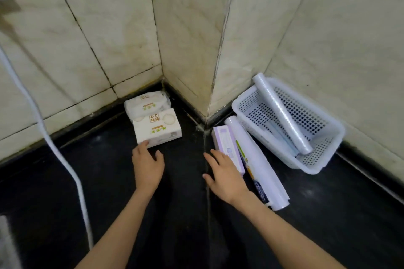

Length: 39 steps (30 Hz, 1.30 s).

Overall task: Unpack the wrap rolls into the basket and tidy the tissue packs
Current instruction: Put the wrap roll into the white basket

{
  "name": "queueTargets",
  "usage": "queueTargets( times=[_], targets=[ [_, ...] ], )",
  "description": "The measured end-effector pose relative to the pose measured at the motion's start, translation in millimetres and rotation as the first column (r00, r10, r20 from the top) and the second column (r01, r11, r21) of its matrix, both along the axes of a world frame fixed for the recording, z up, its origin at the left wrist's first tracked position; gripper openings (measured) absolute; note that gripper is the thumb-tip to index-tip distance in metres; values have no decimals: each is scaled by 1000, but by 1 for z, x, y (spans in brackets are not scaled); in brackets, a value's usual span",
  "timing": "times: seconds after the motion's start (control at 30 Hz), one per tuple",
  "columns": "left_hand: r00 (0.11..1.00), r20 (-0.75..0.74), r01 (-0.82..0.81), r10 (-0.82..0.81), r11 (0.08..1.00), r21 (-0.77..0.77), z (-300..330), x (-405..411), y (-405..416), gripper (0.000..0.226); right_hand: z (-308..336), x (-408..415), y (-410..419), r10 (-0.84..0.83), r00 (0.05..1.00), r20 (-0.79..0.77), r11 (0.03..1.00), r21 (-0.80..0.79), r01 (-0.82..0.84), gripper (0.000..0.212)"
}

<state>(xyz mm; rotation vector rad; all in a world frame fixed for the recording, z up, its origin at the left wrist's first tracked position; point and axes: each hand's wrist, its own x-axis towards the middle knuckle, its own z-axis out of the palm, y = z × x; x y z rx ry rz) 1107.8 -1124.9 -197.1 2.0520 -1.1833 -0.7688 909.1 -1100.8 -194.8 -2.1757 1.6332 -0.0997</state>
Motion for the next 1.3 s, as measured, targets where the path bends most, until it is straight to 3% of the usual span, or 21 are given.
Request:
queueTargets(
  times=[0.07,0.17,0.27,0.37,0.53,0.7,0.77,0.9,1.03,1.17,1.3],
  targets=[
    [996,24,87,-87,996,-20,1,-25,15,47,9,-26,16,-57,998,35,996,-70,59,53],
    [938,45,346,-344,938,-31,-1,-68,32,44,11,-64,36,-194,977,88,973,-108,203,44],
    [788,118,610,-605,793,-7,-3,-110,41,46,5,-95,46,-380,925,20,918,-115,380,39],
    [581,284,780,-763,621,74,-7,-141,39,49,-2,-114,45,-479,875,-62,877,-56,476,39],
    [336,386,871,-859,439,220,-11,-167,17,52,-14,-124,35,-504,859,-90,850,122,512,44],
    [175,544,876,-821,383,295,-20,-180,-2,46,-24,-134,26,-502,860,-88,809,304,503,61],
    [152,588,876,-795,384,293,-24,-179,-3,34,-25,-135,27,-535,844,-28,788,344,511,64],
    [231,658,918,-717,384,97,-18,-176,4,6,-15,-143,48,-559,825,82,789,357,499,66],
    [327,627,937,-707,331,-115,-12,-174,18,11,2,-165,91,-547,807,222,818,348,458,58],
    [452,572,892,-685,368,-264,10,-178,26,5,33,-177,132,-563,682,466,824,259,504,43],
    [418,562,908,-714,320,-270,41,-200,38,3,65,-202,146,-560,547,622,752,104,651,43]
  ],
)
